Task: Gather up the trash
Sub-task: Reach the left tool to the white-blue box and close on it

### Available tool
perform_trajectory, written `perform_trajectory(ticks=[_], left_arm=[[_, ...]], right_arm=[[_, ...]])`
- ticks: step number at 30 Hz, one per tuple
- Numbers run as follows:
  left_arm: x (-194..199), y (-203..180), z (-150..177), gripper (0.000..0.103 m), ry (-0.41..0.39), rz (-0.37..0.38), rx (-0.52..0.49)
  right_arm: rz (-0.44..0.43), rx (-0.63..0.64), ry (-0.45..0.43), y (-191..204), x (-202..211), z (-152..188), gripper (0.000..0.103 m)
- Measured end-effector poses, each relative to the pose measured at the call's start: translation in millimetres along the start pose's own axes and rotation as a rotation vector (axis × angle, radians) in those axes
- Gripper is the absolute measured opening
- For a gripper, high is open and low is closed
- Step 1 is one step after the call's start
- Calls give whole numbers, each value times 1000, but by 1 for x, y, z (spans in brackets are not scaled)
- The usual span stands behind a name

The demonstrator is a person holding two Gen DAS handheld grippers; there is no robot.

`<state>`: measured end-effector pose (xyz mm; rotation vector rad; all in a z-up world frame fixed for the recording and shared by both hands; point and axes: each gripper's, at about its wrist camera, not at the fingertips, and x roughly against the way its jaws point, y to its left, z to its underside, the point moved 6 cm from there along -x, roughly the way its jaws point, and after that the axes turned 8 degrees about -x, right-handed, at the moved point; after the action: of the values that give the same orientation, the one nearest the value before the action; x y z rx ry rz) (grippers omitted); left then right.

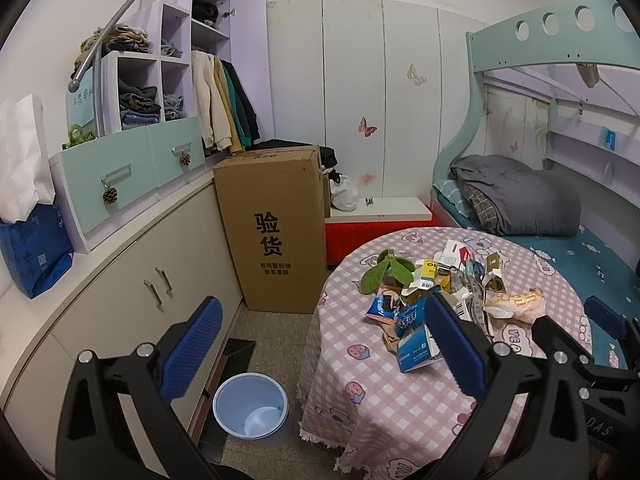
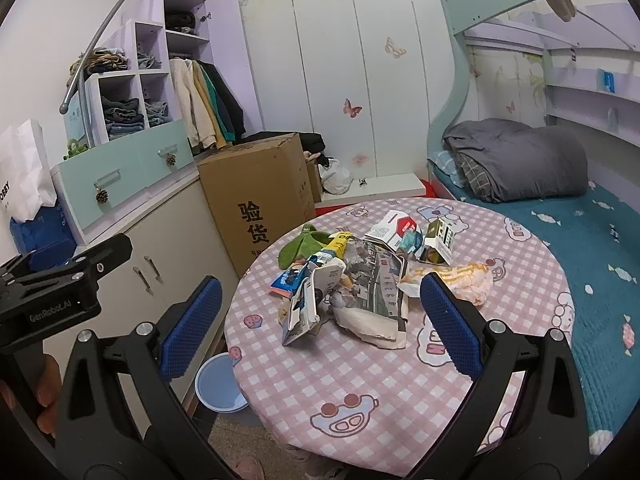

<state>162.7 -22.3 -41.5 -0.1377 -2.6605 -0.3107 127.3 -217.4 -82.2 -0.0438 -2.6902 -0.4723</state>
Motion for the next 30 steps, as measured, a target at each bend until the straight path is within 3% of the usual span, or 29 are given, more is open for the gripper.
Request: perform_trajectory(ticks=[12, 18, 30], left_arm=[[-16, -17, 4, 99, 43, 14, -27], [-33, -32, 12, 99, 90, 57, -47], [-80, -101, 23, 99, 158, 151, -145]], right_arm=[[17, -47, 28, -24, -12, 5, 97], [48, -88, 53, -46, -24, 12, 97], [123, -176, 119, -104, -56, 31, 97]])
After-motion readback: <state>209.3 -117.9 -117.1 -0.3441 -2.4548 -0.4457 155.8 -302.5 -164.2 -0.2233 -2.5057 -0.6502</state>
